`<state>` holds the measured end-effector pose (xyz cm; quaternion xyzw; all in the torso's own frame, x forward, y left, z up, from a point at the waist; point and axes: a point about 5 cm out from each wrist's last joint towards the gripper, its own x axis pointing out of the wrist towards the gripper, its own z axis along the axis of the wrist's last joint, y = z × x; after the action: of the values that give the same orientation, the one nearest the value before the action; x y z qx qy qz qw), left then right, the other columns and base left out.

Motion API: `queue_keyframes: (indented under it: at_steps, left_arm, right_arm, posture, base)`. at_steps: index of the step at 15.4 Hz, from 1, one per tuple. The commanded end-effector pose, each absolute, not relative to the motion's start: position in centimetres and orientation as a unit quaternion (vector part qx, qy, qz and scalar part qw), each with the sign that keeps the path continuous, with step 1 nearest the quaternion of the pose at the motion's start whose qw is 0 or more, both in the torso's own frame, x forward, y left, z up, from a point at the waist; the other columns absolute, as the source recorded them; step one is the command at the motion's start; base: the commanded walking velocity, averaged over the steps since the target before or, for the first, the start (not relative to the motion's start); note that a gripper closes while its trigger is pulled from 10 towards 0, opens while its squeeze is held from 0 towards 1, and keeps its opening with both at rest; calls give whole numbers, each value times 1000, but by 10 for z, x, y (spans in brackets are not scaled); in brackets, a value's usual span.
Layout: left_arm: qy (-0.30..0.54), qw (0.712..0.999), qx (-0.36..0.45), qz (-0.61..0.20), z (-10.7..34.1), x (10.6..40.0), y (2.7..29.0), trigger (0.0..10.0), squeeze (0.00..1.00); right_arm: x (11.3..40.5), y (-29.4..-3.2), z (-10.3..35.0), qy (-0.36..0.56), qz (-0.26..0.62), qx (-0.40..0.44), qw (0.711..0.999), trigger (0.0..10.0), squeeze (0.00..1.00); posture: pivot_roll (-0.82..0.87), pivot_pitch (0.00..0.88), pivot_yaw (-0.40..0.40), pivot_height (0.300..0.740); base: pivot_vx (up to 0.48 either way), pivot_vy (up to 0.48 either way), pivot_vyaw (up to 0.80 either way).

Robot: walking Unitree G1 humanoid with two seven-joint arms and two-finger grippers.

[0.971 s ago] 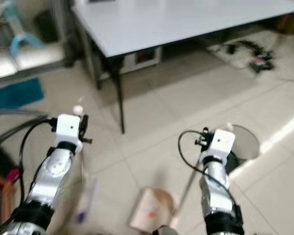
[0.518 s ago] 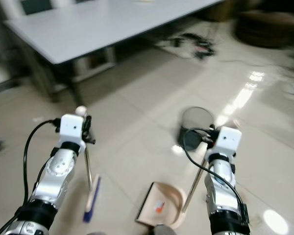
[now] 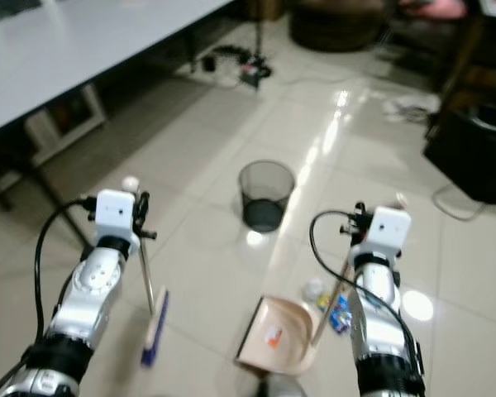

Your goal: Sweep floor

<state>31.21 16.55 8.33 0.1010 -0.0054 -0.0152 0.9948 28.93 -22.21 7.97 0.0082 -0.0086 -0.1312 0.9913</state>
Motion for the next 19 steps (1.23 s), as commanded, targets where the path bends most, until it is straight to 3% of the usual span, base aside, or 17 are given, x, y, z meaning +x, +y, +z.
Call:
queue_keyframes:
  at_steps: [1,8,12,16,19]
  left_arm:
    - [-9,994,103,-19,85,313,164,10000,0]
    - [-18,995,93,-41,93,306,162,10000,0]
    - [-20,998,48,-32,103,303,163,10000,0]
    - [-49,996,64,-34,112,305,159,10000,0]
    - [-75,993,71,-58,126,307,152,10000,0]
  right_arm:
    - [286,-224,83,-15,-136,9,991,10000,0]
    - [287,-212,90,-41,-107,17,993,10000,0]
    - [280,-214,93,-45,-134,17,990,10000,0]
    - [280,-213,106,-69,-142,7,987,10000,0]
    - [285,-212,121,-95,-148,37,984,10000,0]
  posture:
    - [-51,53,40,740]
    - [-36,61,34,740]
    - [-36,62,39,740]
    - [-34,53,34,740]
    - [-39,48,46,740]
  base:
    - [0,0,-775]
    - [0,0,-775]
    - [0,0,-775]
    - [0,0,-772]
    - [0,0,-185]
